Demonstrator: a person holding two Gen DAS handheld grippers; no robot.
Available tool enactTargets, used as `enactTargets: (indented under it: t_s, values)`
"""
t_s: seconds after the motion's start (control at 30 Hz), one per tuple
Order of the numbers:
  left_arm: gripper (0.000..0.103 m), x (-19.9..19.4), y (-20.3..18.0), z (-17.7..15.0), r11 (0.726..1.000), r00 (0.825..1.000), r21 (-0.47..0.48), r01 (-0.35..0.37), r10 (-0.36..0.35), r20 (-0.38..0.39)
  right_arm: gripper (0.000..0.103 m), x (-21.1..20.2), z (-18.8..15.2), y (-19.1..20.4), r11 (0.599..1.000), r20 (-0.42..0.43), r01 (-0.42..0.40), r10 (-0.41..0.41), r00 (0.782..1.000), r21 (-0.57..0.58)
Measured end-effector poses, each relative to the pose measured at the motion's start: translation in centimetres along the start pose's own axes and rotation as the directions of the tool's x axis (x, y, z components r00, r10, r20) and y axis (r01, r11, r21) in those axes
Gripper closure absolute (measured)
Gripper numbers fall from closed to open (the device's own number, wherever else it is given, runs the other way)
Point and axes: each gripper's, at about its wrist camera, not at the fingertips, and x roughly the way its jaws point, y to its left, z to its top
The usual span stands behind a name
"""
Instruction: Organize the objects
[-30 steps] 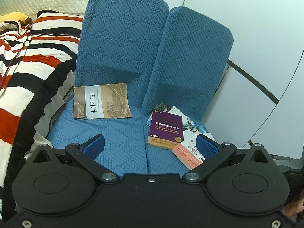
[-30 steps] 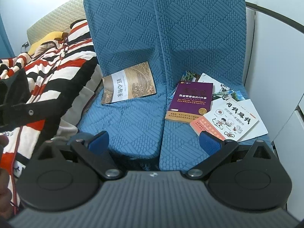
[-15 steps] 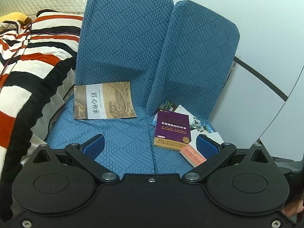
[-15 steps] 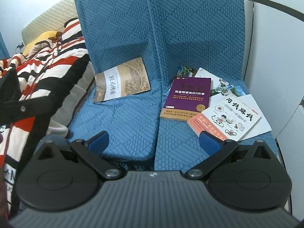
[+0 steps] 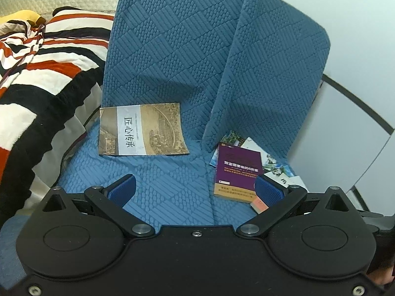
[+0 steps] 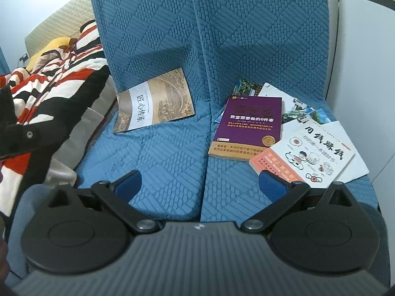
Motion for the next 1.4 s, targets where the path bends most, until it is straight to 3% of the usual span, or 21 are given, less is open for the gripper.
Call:
enactTargets:
  t_s: [0.57, 0.8, 1.17, 1.3, 1.4]
  values:
    - [0.000, 8.4, 2.0, 0.8, 0.999, 0.999, 0.040, -0.031, 0.031, 0.010, 0.000, 8.0, 1.1, -0.3, 1.000, 0.005, -0.012, 0.012, 1.000, -0.026]
    - [0.000, 12.2, 3.6, 1.6, 0.998, 0.999, 0.049, -0.046, 0.045, 0.012, 0.000, 11.0, 2.8, -0.2, 0.998, 0.021, -0.035, 0.036, 0.999, -0.049]
    - [0.001, 18.3, 7.7, 2.3, 0.998, 0.998, -0.037, -0.058, 0.058, 0.015, 0.000, 16.0, 6.4, -0.4, 0.997, 0.030, -0.066, 0.067, 0.997, -0.034]
    - [0.001, 20.1, 8.8, 2.5, 0.998, 0.998, -0.027, -0.056, 0.056, 0.001, 0.000, 18.4, 7.9, -0.6, 0.997, 0.018, -0.071, 0.072, 0.997, -0.022]
    - [0.001, 21.4, 9.5, 2.8, 0.996, 0.996, -0.026, -0.085, 0.085, 0.001, 0.005, 20.2, 8.8, -0.5, 0.997, 0.000, -0.074, 0.074, 0.997, -0.027]
